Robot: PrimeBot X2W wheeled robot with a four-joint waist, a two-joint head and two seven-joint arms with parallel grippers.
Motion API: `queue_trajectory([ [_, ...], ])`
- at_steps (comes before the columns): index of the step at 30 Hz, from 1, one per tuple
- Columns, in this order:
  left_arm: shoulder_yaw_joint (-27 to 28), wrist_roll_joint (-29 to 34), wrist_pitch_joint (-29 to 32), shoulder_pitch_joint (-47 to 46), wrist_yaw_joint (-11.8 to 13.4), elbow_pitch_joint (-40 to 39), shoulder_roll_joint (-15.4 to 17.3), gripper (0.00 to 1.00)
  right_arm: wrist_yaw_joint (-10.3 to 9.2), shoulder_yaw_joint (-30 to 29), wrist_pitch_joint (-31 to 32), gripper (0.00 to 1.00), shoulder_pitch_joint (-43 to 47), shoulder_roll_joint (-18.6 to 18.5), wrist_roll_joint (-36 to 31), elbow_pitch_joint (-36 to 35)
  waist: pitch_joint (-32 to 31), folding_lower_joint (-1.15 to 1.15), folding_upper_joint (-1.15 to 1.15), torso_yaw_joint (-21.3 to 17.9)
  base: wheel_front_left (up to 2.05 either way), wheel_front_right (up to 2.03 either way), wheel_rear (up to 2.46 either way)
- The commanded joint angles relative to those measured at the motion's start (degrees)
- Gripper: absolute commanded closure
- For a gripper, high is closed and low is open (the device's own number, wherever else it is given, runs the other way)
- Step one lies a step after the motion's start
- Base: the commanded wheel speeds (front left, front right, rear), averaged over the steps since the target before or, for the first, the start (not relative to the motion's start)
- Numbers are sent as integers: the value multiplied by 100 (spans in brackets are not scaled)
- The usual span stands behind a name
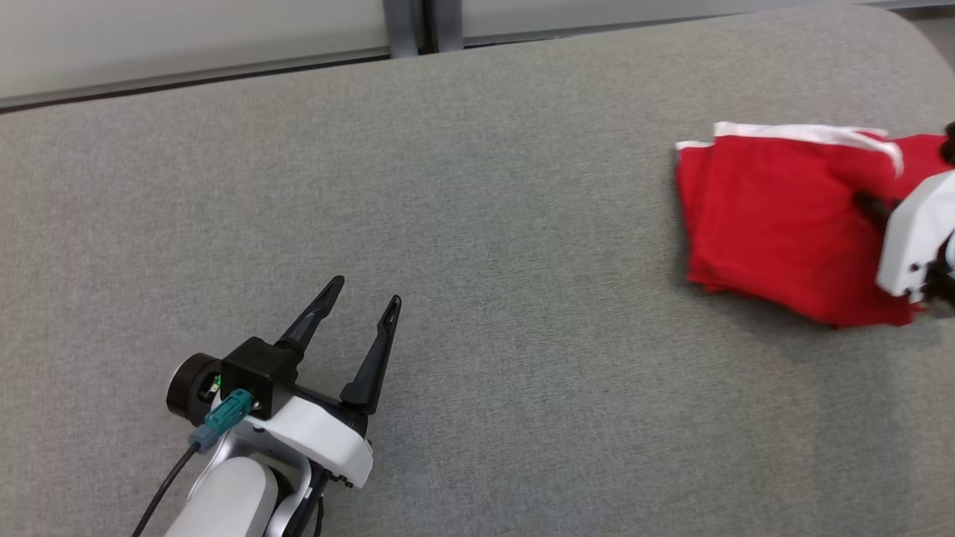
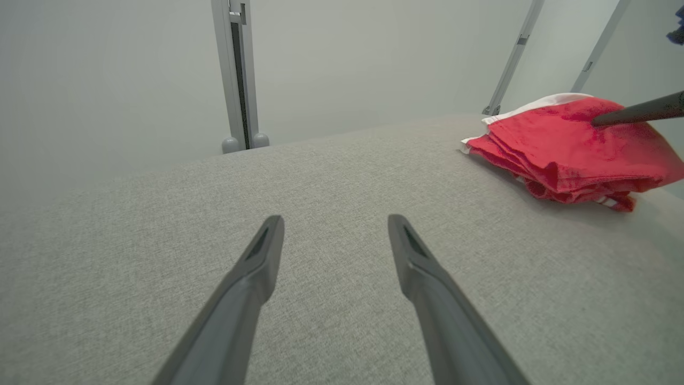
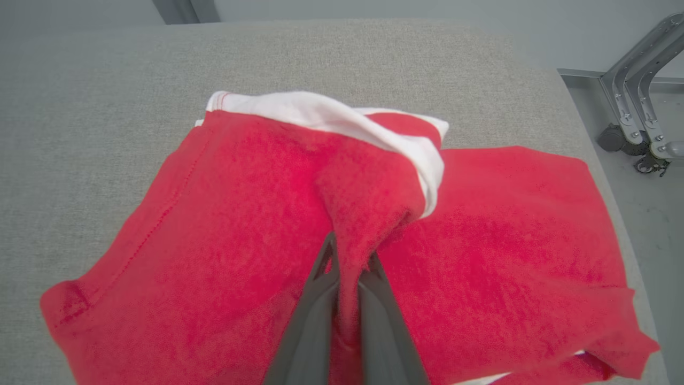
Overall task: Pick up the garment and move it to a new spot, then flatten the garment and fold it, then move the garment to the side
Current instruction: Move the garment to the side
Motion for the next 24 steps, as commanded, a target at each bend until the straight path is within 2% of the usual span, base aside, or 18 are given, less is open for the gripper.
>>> queue_trajectory([
  [1,1,22,16,-87,20,-26,32,0,-3,143,94,100,-226,-224,-89,27,145,0,0,131,0,0,0],
  [6,-43,26,31,-177,28,-75,3,0,-4,712,325,100,-775,-701,-614,232,316,0,0,257,0,0,0],
  [10,-78,23,33,-241,35,-79,-16,0,-4,1088,417,100,-1176,-823,-1029,524,428,0,0,364,0,0,0],
  [14,-83,0,15,-279,43,-51,-19,0,-4,1210,446,100,-1398,-774,-1283,883,461,0,0,424,0,0,0],
  [15,-89,-9,2,-280,46,-33,-30,0,-5,1208,426,62,-1447,-733,-1319,1021,459,0,0,448,0,0,0],
  [16,-92,-20,-3,-270,51,-13,-45,0,-5,1213,425,6,-1471,-695,-1366,1145,448,0,0,469,0,0,0],
  [17,-95,-35,-26,-259,50,12,-51,0,-4,1210,355,0,-1508,-667,-1409,1263,428,0,0,486,0,0,0],
  [24,22,-154,-207,-117,111,169,-38,0,-4,1207,-172,0,-1593,-416,-1719,1890,8,0,0,497,0,0,0],
])
